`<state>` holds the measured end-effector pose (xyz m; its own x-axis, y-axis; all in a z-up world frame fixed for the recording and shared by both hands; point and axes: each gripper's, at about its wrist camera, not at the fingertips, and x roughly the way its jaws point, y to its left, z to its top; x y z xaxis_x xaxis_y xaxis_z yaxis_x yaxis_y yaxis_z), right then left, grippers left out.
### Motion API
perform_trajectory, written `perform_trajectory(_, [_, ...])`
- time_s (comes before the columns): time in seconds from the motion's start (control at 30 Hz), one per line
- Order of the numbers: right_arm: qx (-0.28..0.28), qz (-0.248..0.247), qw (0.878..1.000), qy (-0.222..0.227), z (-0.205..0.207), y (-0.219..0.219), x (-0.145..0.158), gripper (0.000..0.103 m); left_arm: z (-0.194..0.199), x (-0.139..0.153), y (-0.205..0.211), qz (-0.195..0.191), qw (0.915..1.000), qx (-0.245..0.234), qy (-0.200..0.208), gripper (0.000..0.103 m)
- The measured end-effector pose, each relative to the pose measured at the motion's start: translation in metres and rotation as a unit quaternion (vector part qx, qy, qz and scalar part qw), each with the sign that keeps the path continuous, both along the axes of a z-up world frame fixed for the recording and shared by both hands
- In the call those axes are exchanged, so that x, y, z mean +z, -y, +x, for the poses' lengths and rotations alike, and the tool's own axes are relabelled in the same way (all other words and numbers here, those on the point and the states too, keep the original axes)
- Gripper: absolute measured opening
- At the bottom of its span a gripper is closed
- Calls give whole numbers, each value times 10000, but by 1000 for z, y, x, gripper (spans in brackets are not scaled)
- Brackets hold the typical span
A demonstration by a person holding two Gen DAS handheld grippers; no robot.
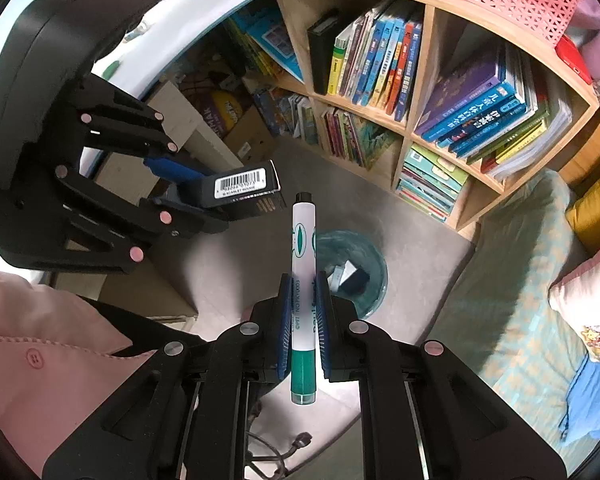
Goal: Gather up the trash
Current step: 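Open both tools over the teal wastebasket to drop the box and marker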
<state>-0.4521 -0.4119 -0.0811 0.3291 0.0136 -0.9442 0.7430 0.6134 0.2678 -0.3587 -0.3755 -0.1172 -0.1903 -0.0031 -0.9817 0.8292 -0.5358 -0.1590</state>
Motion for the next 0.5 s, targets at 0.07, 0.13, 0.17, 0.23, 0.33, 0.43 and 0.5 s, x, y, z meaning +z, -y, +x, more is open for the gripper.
perform_trajectory(0.07, [13,-8,10000,-7,0,0,2,13,-2,-1,2,-58,10000,-5,54,25])
perform_trajectory(0.13, [5,-57,10000,-38,-1,2,3,16,-4,-1,2,-121,9999,-8,84,33])
perform_trajectory(0.17, [-41,-111,9999,-86,-2,4,4,20,-5,-1,4,-113,9999,20,70,45])
perform_trajectory(0.23, [-126,-122,9998,-74,-6,7,4,38,-3,1,5,-173,9998,77,46,63])
perform_trajectory(0.33, [-98,-192,9997,-130,-6,9,5,44,-4,2,4,-273,9996,34,13,67])
perform_trajectory(0.43, [-44,-186,9996,-196,-6,10,4,47,-5,0,4,-260,9996,16,68,67])
perform_trajectory(0.5, [-51,-191,9996,-217,-5,12,4,49,-4,-1,5,-229,9997,54,54,67])
